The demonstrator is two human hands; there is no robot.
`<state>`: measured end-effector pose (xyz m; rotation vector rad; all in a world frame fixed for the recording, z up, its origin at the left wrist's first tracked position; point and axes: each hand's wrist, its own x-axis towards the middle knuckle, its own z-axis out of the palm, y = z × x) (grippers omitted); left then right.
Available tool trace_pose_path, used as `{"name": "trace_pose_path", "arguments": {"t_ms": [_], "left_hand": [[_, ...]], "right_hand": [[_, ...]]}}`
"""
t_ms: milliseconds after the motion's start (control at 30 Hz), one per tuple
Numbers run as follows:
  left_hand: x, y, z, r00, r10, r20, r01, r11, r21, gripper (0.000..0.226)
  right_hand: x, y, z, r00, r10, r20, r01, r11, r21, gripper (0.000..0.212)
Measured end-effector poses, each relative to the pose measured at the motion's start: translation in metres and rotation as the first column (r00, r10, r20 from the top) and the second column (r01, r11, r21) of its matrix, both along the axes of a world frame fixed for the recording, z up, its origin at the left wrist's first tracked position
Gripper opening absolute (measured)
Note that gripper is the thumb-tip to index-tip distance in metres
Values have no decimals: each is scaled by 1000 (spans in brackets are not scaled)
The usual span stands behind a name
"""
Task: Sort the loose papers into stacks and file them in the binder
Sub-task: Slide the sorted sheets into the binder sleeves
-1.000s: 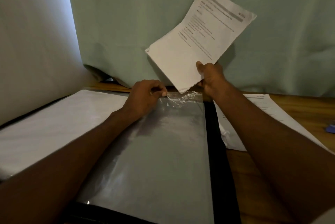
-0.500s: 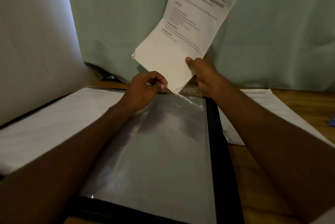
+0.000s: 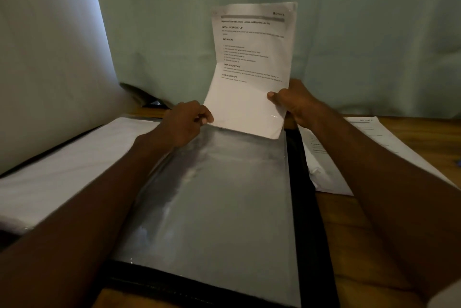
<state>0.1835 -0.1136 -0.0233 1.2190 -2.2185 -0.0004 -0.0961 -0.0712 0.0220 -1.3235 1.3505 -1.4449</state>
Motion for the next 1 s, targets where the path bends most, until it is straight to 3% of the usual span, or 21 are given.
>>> {"name": "trace_pose_path", "arguments": {"t_ms": [133,267,533,667,867,933,1000], "left_hand": [[7,-4,-3,992,48,115,-50,999,19,37],[3,-2,-4,987,41,153,-50,997,55,19],[4,-1,3,997,26,70,-30,998,54,11],[8,2,1,1000,21,20,-22,998,63,7],[11,8,38,987,54,151,-77,985,155,9],[6,11,40,993,-3,114,-22,976,219,4],[8,13,30,1000,4,-18,1,972,235,7]], "right_hand": [[-3,-4,-6,1000,5,-6,-4,996,88,33],[-11,-12,-13,999,0,-33,4,992,122,38],[-19,-28,-30,995,46,89,-53,996,76,50],[-20,-29,-33,996,40,79,-45,997,63,51],[-18,-29,-28,988,145,56,-150,983,106,50],[-18,-30,-26,984,169,54,-174,980,93,49],[-20,-29,-23,970,234,66,-240,965,106,48]]}}
